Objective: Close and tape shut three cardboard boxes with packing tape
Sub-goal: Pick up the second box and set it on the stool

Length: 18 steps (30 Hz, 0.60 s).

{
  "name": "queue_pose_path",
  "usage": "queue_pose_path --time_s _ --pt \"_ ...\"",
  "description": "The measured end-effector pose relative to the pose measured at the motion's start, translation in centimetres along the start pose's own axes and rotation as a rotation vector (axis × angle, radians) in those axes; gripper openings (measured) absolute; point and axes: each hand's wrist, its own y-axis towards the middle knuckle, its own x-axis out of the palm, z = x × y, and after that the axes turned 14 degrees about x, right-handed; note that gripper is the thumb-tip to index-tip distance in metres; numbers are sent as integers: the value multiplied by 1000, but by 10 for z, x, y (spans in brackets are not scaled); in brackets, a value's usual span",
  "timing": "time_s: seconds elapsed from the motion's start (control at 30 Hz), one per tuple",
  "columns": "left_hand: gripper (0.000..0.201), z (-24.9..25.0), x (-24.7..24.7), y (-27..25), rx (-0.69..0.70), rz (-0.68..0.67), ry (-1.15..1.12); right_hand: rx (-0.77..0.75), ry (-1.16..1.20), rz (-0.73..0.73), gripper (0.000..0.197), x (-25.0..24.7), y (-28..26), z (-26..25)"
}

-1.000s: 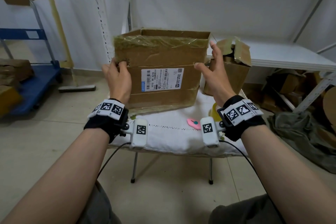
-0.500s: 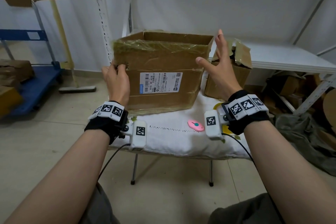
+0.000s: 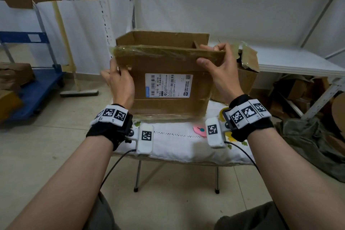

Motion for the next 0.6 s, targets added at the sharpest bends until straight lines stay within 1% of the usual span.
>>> queue_pose_path --time_s 0.1,0.23,0.3,0.37,0.4,0.47,0.53,0.6 --pt "38 0 -2 1 24 -6 35 -21 -59 45 37 2 -7 -2" --pt "30 0 -5 -2 79 -49 42 30 -103 41 40 -4 -13 2" --pt "26 0 -7 -3 116 -73 -5 56 -123 19 37 -5 -16 3" --pt "26 1 -9 -3 142 -93 -83 80 -162 12 37 -6 -18 4" --pt "27 1 -10 -2 137 -103 -117 94 -176 8 39 -6 -18 3" --pt "21 4 -12 -2 103 -112 -165 112 -193 -7 39 -6 -18 2" --pt "16 5 -13 -2 63 -116 -179 100 -209 -18 38 -4 -19 1" --pt "25 3 -13 -1 20 -118 -181 79 -200 -30 35 -3 -20 0"
